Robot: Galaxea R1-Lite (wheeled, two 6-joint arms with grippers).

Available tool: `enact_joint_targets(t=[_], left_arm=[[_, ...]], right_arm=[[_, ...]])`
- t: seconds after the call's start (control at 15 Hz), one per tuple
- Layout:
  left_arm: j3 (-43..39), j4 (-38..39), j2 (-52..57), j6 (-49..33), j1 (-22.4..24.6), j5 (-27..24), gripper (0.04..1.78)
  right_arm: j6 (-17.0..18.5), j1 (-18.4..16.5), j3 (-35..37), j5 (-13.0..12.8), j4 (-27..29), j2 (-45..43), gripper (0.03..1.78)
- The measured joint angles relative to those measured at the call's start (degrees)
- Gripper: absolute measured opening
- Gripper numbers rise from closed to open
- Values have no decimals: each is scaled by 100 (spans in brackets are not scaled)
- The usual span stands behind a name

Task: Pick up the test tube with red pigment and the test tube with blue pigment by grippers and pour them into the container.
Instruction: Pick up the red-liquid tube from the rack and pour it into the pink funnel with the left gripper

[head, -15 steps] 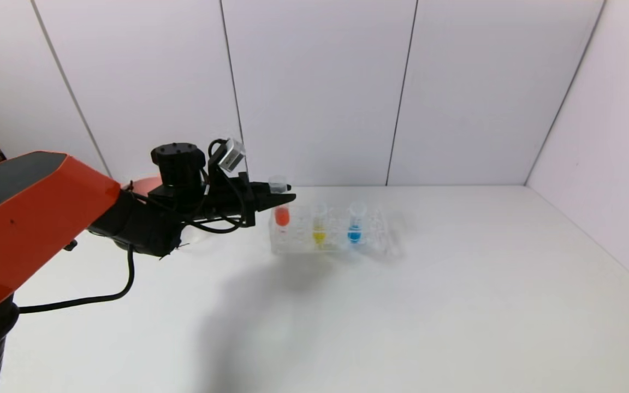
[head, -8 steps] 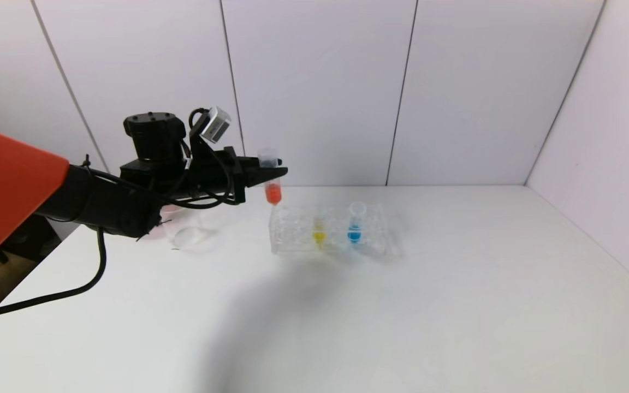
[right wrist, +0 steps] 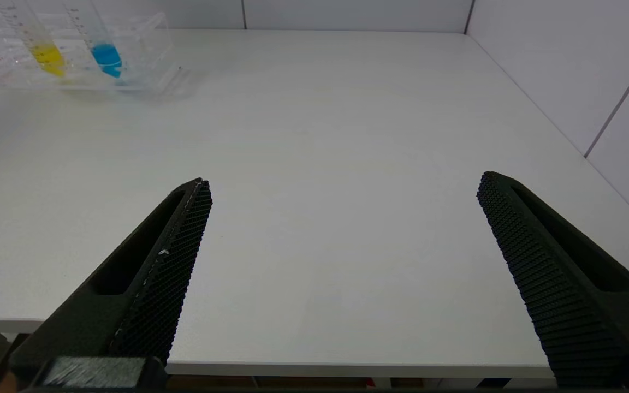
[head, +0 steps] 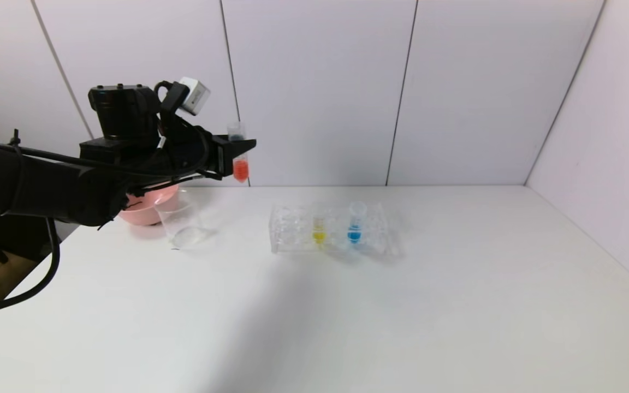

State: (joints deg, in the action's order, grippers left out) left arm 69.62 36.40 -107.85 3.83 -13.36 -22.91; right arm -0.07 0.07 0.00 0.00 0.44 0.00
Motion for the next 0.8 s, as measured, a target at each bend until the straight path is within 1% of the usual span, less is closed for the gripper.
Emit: enact_joint_targets(t=[0.13, 0.27, 0.33, 0.4, 0.6, 0.8], left_arm=[[-66, -66, 154, -89, -35, 618, 50], [-72, -210, 315, -407, -113, 1090, 50], [-69, -400, 424, -519, -135, 1285, 50], [-83, -551, 534, -564, -144, 1368, 50], [-228, -650, 868, -688, -63, 1530, 50], [-400, -653, 1152, -694, 229, 1626, 50]], right_arm=[[0, 0, 0, 0, 0, 0, 177], [0, 0, 0, 0, 0, 0, 177], [0, 2, 0, 0, 0, 0, 177], [0, 0, 0, 0, 0, 0, 177], [0, 0, 0, 0, 0, 0, 177], [0, 0, 0, 0, 0, 0, 177]])
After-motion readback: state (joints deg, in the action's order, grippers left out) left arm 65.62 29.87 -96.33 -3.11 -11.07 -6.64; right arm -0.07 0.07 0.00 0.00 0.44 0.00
